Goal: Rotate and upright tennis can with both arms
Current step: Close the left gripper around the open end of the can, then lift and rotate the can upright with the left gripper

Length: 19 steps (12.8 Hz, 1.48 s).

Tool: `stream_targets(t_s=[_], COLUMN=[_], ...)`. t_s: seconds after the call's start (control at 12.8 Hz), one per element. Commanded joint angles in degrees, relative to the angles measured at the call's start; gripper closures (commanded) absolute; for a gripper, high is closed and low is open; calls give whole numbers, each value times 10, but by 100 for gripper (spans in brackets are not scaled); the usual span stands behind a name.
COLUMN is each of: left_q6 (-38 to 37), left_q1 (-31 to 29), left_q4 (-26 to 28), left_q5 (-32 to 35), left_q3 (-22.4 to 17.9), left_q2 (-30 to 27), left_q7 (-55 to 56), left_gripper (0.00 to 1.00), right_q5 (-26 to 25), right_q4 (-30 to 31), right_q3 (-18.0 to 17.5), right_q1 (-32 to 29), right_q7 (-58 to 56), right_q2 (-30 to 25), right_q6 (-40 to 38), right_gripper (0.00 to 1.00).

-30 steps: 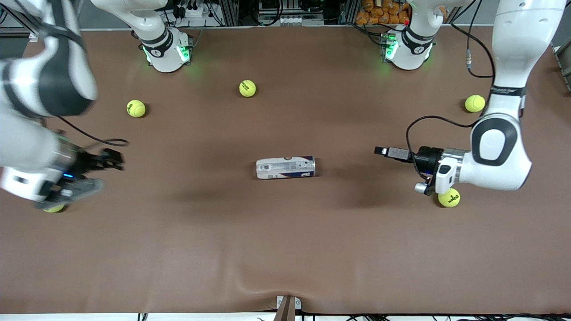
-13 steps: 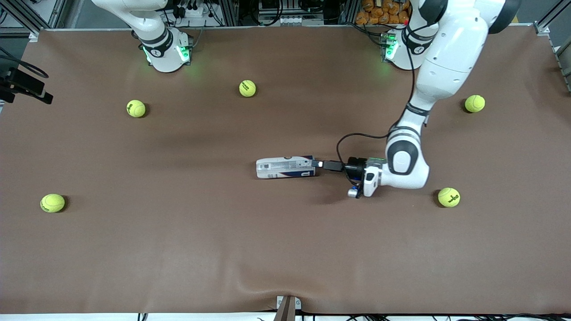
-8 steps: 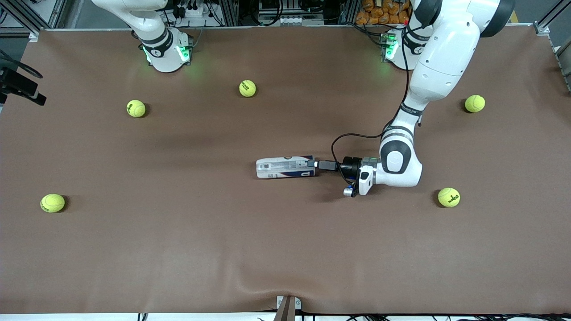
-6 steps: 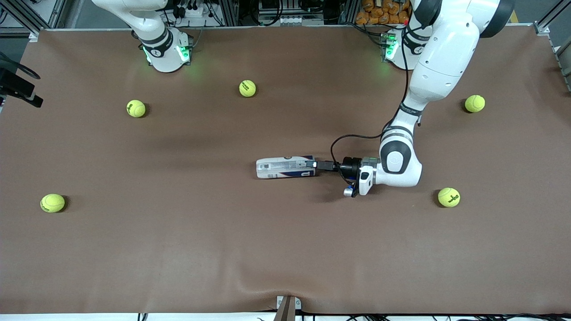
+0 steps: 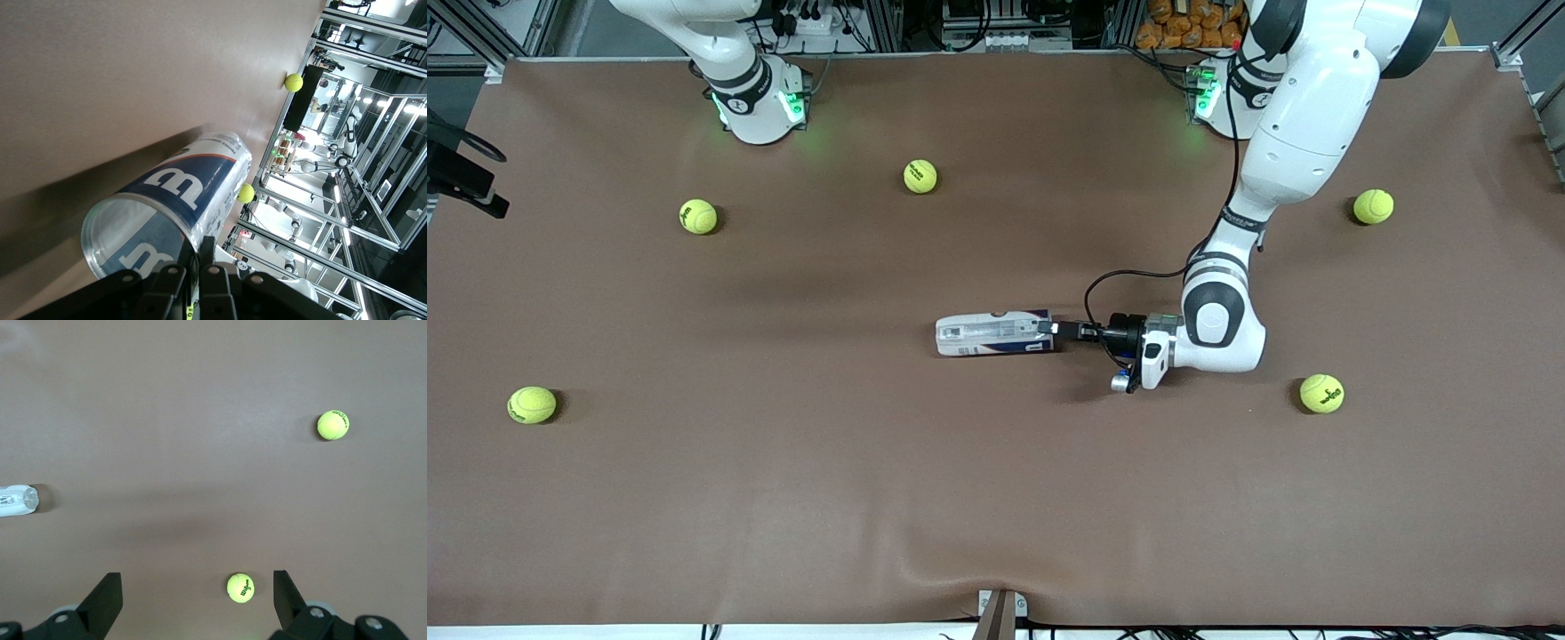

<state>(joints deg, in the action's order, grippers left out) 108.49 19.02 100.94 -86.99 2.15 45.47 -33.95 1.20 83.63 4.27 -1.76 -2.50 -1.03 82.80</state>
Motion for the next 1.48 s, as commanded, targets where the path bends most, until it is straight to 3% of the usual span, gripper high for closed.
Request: stream_targets(t_s=[0.0,0.23,0.55,1.02,1.41], left_q6=[4,5,8,44,52], left_q1=[4,15,23,58,99], left_q4=[-25,-53,-78,-108,-166], left_q5=[-3,22,148,245,409], left_q3=[-1,-2,-7,-7,-7], left_q2=[-1,-20,-66,-98,-110], left_q7=[49,127,267,426,607], left_gripper=[100,100,100,100,100], right_q5=[-11,-11,-11,-11,-10], right_q4=[-2,-2,-1,-1,-1], right_q3=[-2,-2,0,0,0], right_q1=[-2,-2,-5,-8,-7], right_q7=[-6,-5,-4,-2,-3], right_q2=[-1,-1,0,1,1], right_q6=[-4,-4,-4,-4,-4], right_gripper=[0,0,0,0,0])
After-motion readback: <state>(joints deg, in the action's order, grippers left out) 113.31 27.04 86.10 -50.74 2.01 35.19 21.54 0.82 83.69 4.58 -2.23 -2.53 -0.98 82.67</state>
